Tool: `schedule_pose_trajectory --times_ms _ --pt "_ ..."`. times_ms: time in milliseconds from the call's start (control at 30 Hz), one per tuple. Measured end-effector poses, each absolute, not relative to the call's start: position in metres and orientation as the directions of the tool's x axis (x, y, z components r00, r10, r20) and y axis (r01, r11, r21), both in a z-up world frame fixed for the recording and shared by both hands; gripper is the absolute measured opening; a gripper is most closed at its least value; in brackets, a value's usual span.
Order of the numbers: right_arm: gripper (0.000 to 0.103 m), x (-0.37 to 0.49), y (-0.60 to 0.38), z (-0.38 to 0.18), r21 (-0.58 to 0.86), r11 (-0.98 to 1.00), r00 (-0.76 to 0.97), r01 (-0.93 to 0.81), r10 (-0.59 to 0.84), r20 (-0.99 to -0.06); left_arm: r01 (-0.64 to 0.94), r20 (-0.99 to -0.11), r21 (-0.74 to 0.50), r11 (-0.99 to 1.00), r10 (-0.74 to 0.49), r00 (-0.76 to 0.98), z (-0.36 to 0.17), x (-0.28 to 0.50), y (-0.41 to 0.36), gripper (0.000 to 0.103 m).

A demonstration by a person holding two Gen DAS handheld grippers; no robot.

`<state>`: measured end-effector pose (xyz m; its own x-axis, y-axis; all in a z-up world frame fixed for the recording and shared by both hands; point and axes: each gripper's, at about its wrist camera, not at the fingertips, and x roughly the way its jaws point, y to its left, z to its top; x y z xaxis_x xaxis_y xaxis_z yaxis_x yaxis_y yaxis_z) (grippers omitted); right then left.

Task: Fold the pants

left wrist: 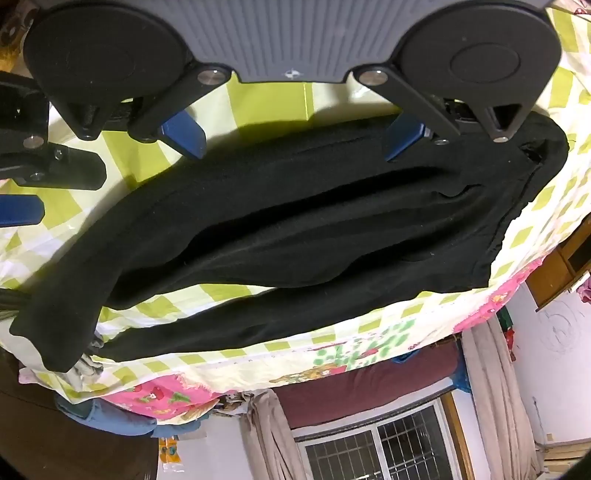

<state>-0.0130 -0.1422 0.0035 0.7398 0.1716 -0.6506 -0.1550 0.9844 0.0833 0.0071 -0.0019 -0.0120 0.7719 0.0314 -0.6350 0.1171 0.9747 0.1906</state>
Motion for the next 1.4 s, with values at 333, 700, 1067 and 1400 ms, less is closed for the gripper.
schedule_pose_trajectory --times_ms 333,700,1067,1400 --pt "0.061 -0.004 -0.144 0.002 0.072 0.985 0.714 -0.155 0.162 -0.682 0.102 -0.629 0.195 0.975 0.045 0.776 -0.011 0.009 0.0 0.103" --pt "0.065 0.004 -0.145 0.003 0.088 0.985 0.702 -0.149 0.168 -0.692 0.095 -0.621 0.167 0.981 0.03 0.783 -0.009 0.009 0.004 0.103" --pt "0.068 0.031 -0.194 0.013 0.19 0.982 0.737 -0.003 0.13 -0.663 0.202 -0.563 0.186 0.962 -0.064 0.824 0.002 0.016 -0.022 0.103" --pt "0.068 0.087 -0.308 0.009 0.276 0.92 0.771 0.279 -0.043 -0.635 0.285 -0.562 0.157 0.946 -0.152 0.813 0.007 0.052 -0.062 0.103"
